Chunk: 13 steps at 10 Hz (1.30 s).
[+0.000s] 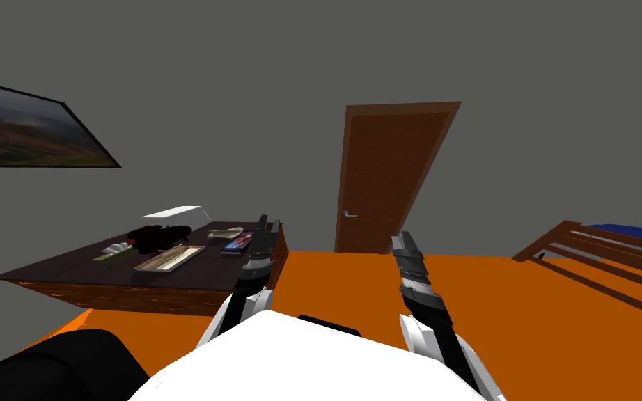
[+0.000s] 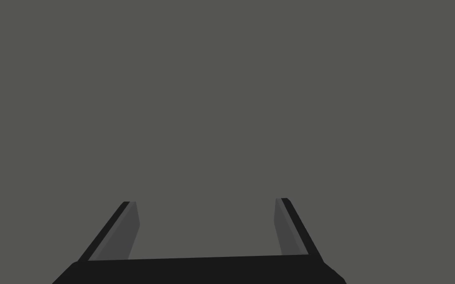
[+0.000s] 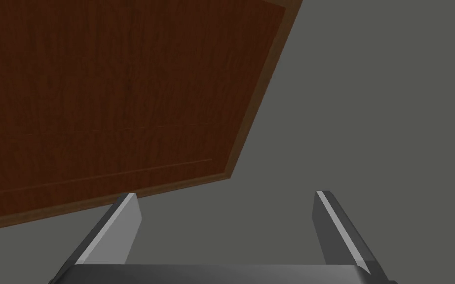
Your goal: Pull the door open
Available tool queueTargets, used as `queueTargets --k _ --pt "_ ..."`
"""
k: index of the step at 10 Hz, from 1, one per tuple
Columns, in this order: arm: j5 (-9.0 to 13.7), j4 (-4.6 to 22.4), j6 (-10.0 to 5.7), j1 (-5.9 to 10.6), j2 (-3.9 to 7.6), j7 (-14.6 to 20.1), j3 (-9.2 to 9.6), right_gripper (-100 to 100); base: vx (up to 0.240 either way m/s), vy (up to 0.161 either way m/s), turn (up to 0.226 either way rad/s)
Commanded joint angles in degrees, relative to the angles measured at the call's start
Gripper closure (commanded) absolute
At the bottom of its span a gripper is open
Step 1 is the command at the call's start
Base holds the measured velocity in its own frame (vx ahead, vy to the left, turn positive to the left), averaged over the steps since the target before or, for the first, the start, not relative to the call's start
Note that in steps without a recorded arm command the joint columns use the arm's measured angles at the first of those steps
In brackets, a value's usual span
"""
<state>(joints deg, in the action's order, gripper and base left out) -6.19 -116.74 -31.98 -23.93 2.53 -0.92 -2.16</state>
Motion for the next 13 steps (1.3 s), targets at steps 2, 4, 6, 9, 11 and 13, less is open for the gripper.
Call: queueTargets --k 2,4,6,9,11,13 --pt "-1.12 3.59 -1.16 0.71 0.72 1.85 -1.18 -100 0.099 0.002 0.032" --pt "-2.11 6.76 -2.11 1.53 1.13 3.20 -2.06 -100 0.104 0.028 0.028" --pt "-3.11 9.92 -3.06 2.34 1.55 4.54 -2.95 -100 0.099 0.019 0.033" --pt "-4.69 14.95 -4.57 3.63 2.12 6.68 -4.35 -100 0.102 0.014 0.033" --pt "-5.75 18.33 -5.59 4.49 2.49 8.12 -5.30 -100 0.093 0.012 0.036" --pt "-6.84 21.47 -6.63 5.38 2.84 9.60 -6.26 -100 0.107 0.017 0.032"
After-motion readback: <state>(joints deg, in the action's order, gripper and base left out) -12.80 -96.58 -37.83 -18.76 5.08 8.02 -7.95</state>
